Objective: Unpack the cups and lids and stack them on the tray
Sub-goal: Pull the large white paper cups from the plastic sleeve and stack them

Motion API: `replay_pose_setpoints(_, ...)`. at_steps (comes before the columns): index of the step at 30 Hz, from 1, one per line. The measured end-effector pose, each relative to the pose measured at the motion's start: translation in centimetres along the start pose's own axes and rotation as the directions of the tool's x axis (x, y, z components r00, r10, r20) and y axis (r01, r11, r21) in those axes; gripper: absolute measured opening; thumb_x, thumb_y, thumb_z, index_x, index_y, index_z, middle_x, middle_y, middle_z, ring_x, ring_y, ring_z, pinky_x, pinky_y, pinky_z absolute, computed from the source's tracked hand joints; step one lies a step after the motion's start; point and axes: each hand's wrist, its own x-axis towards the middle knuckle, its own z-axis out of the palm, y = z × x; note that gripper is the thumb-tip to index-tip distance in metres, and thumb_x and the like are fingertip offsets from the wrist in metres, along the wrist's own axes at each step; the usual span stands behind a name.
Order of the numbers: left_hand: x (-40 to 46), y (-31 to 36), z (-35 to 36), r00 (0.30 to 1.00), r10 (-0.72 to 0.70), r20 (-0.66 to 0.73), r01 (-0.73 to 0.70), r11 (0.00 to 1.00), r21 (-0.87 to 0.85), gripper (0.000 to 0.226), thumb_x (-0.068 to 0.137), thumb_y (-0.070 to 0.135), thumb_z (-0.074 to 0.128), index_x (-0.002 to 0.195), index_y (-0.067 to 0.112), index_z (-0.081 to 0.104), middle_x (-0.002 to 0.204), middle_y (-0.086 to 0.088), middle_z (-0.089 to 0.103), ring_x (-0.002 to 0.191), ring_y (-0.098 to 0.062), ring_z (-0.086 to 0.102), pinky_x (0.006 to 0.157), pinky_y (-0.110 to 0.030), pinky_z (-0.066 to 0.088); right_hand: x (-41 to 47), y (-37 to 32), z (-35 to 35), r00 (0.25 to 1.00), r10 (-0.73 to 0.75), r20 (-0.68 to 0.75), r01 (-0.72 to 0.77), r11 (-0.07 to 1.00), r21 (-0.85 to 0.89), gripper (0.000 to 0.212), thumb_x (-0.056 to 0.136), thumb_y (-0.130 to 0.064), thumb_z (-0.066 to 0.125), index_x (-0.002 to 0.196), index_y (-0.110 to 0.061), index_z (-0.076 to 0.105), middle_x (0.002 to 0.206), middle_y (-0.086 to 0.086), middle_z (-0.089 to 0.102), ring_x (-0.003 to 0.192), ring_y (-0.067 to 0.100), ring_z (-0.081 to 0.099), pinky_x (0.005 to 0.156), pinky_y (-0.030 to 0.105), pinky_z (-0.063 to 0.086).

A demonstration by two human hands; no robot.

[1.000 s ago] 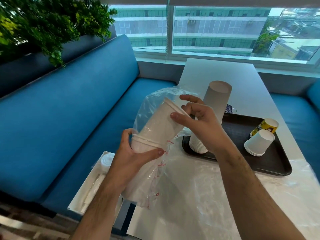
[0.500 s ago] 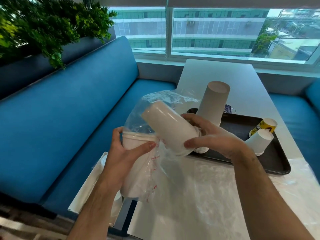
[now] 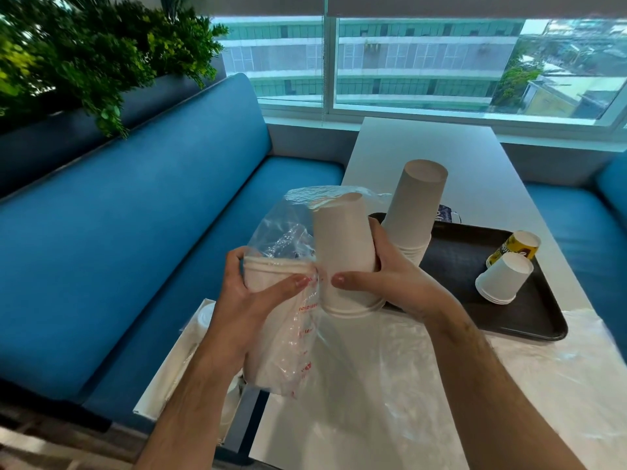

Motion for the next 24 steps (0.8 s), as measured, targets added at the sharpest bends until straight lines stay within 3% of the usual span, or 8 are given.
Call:
replay_pose_setpoints(4,0.1,0.2,-0.4,1.000,0.022,-0.013,-0.022,1.000,-0.002,0.085,0.042,0.045,0.091,0.118,0.034,0.053,0.103,0.011,0.074,0.093,-0.015,0.074,0.085,-0.046,0.060,-0.7,0.0,-0.1,0.992,0.036,0.123,-0.057,0.985,0.165,0.080,0.070,-0.019,0.080,0.127,-0.051,0.034,0.131,-0.004,0.056,0.121,0.019,0.057,0.104,0.042,0.049)
replay_pose_setpoints(6,0.1,0.3,-0.5,0.999,0.029,-0.016,-0.029,1.000,0.008,0.086,0.042,0.045,0.091,0.118,0.033,0.053,0.103,0.010,0.074,0.093,-0.015,0.073,0.085,-0.046,0.059,-1.0,-0.2,-0.1,0.992,0.046,0.114,-0.068,0.977,0.201,0.073,0.070,-0.010,0.084,0.120,-0.044,0.043,0.122,-0.003,0.063,0.116,0.020,0.061,0.106,0.046,0.049)
replay_pose_setpoints(9,0.1,0.2,-0.5,0.999,0.029,-0.019,-0.029,0.999,0.014,0.086,0.041,0.046,0.091,0.117,0.033,0.053,0.105,0.010,0.073,0.094,-0.016,0.073,0.086,-0.048,0.060,-1.1,-0.2,-0.1,0.996,0.069,0.050,-0.079,0.963,0.258,0.081,0.045,-0.021,0.093,0.114,-0.035,0.051,0.106,-0.005,0.069,0.107,0.019,0.065,0.099,0.044,0.054)
replay_pose_setpoints(12,0.3,-0.1,-0.7,0.999,0.017,-0.030,-0.017,1.000,0.016,0.087,0.040,0.048,0.092,0.117,0.037,0.054,0.107,0.010,0.072,0.096,-0.018,0.073,0.088,-0.051,0.059,-1.1,0.1,0.1,0.997,0.083,-0.006,-0.076,0.929,0.363,0.089,0.036,-0.031,0.086,0.118,-0.031,0.051,0.112,0.002,0.068,0.109,0.021,0.065,0.091,0.039,0.058)
replay_pose_setpoints(15,0.3,-0.3,-0.9,1.000,0.009,-0.029,-0.008,1.000,0.009,0.088,0.040,0.048,0.092,0.119,0.038,0.053,0.105,0.012,0.073,0.095,-0.017,0.073,0.087,-0.051,0.059,-1.0,0.6,0.1,0.989,0.131,-0.062,-0.075,0.826,0.558,0.090,0.041,-0.026,0.086,0.125,-0.025,0.052,0.106,0.003,0.073,0.100,0.021,0.070,0.078,0.037,0.061)
replay_pose_setpoints(19,0.3,-0.3,-1.3,0.999,-0.001,-0.037,0.002,1.000,0.008,0.088,0.040,0.048,0.091,0.119,0.039,0.054,0.104,0.013,0.073,0.093,-0.015,0.073,0.086,-0.048,0.059,-0.9,1.0,-1.1,0.987,0.158,-0.030,-0.069,0.584,0.809,0.081,0.039,-0.014,0.078,0.118,-0.016,0.060,0.098,0.010,0.075,0.107,0.036,0.066,0.088,0.061,0.055)
replay_pose_setpoints(21,0.4,-0.4,-1.6,0.999,-0.015,-0.048,0.016,1.000,0.010,0.088,0.041,0.049,0.092,0.120,0.040,0.053,0.108,0.010,0.072,0.096,-0.018,0.073,0.087,-0.051,0.059,-0.9,0.7,-1.8,0.991,0.111,-0.076,-0.005,0.595,0.803,0.080,0.036,-0.011,0.082,0.113,-0.014,0.063,0.100,0.008,0.075,0.104,0.032,0.068,0.087,0.054,0.058)
replay_pose_setpoints(24,0.6,-0.6,-1.9,0.998,-0.028,-0.053,0.028,1.000,-0.004,0.090,0.041,0.048,0.093,0.121,0.038,0.053,0.108,0.008,0.072,0.095,-0.021,0.074,0.083,-0.050,0.060,-0.7,-0.3,-2.9,0.976,-0.004,-0.219,0.138,0.786,0.603,0.079,0.045,-0.016,0.090,0.119,-0.013,0.060,0.104,0.004,0.076,0.103,0.025,0.071,0.082,0.037,0.061)
